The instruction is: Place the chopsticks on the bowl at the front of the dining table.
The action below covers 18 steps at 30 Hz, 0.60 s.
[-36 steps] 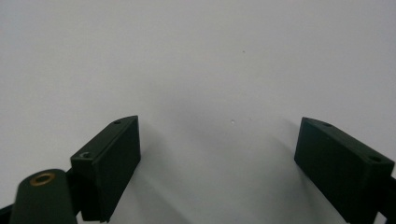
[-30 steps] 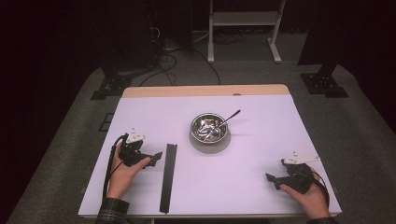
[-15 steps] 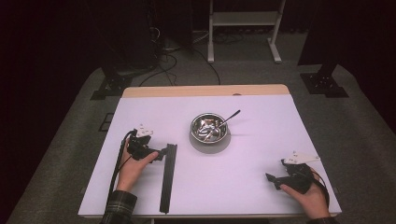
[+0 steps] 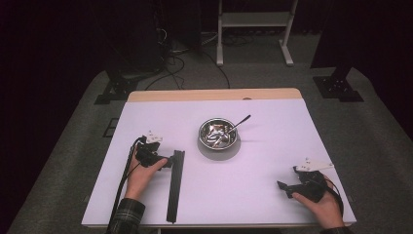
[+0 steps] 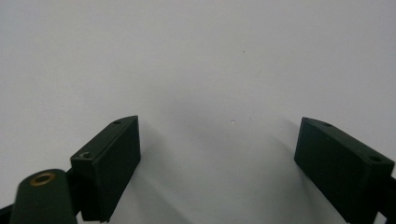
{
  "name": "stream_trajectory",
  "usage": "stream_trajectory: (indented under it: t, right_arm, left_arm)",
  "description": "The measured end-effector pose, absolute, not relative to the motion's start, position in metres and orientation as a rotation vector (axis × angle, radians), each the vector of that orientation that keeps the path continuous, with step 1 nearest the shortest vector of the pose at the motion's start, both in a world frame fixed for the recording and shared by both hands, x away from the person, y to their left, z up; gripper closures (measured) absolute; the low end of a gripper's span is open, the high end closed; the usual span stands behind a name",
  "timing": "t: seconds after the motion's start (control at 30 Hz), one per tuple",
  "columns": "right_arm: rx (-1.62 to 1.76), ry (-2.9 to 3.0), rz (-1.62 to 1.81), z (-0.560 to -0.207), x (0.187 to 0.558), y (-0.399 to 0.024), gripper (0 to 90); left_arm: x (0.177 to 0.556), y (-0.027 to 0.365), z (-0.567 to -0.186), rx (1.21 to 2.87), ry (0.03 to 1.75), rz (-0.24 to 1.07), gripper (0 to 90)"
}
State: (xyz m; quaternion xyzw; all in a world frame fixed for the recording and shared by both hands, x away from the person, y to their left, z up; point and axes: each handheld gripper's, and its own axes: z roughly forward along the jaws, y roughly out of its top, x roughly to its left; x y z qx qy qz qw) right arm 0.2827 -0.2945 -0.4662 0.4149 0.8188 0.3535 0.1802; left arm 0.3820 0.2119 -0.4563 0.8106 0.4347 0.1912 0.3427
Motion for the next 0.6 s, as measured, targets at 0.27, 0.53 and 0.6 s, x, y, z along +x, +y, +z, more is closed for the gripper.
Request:
stream_trajectory:
  t: [0.27,0.53,0.6]
  right_arm:
    - [1.173,2.313,0.999,-0.4662,0.2826,-0.2944,12.5]
    - [1.172,2.313,0.999,-0.4662,0.2826,-0.2945,12.5]
    - [1.172,2.313,0.999,-0.4662,0.2826,-0.2945,12.5]
  left_arm:
    - [0.3826,0.2130,-0.4571,2.102,1.148,0.499,0.0]
    - [0.3826,0.2153,-0.4567,2.101,1.168,0.500,0.0]
    - [0.3823,0.2136,-0.4569,2.099,1.158,0.497,0.0]
